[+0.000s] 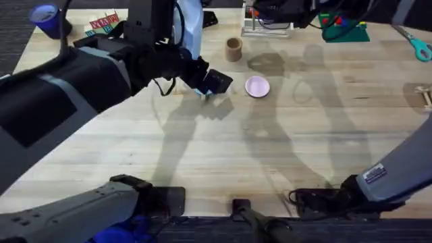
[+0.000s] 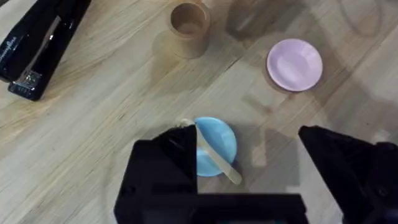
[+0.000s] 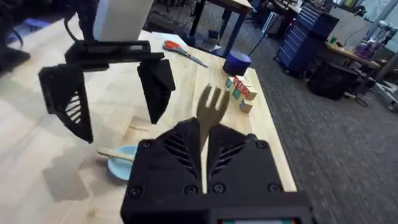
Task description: Pick up a utensil and set it on the pink plate, then put the other utensil in the container.
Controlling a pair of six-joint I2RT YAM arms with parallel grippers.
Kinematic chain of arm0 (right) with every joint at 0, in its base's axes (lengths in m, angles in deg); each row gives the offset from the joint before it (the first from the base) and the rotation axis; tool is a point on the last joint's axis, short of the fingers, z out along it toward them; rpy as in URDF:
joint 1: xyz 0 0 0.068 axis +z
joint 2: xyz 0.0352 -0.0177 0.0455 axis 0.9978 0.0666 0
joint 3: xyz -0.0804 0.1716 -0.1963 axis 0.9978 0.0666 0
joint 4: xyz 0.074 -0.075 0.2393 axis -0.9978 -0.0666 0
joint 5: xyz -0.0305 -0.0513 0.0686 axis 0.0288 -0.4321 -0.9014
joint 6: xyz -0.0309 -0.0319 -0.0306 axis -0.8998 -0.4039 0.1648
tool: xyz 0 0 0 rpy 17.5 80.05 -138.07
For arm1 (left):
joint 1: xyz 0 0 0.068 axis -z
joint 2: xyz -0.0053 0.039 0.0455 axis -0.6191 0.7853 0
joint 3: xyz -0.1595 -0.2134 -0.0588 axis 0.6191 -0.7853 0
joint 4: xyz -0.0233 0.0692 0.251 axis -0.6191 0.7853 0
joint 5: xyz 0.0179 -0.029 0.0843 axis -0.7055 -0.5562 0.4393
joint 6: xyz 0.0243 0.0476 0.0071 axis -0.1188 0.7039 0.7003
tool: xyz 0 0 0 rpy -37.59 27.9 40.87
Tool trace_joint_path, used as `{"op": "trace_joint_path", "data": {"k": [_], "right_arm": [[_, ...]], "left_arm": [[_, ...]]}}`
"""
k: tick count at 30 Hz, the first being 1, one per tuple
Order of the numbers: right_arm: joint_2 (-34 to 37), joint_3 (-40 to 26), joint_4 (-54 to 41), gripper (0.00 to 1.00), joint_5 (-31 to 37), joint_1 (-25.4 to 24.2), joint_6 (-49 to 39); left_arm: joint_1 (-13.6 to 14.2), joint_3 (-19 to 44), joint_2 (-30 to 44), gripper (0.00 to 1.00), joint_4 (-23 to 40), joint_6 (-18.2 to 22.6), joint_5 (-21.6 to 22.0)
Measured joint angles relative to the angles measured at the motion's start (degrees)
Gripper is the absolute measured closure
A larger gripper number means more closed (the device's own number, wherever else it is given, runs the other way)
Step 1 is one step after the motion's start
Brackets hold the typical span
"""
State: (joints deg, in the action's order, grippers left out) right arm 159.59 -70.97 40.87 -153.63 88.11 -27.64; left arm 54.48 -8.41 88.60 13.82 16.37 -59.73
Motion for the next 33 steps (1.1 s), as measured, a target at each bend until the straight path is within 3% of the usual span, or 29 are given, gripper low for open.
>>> {"op": "trace_joint_path", "data": {"k": [17,33], "right_arm": [[3.9,0.0,11.5,0.97,3.9,1.4,5.3],[4.5,0.0,12.9,0.97,6.8,2.4,6.6]], "left_arm": [[0.0,0.0,0.0,0.007,1.1,0.0,0.0],[0.0,0.0,0.0,0.008,1.1,0.0,0.0]]}}
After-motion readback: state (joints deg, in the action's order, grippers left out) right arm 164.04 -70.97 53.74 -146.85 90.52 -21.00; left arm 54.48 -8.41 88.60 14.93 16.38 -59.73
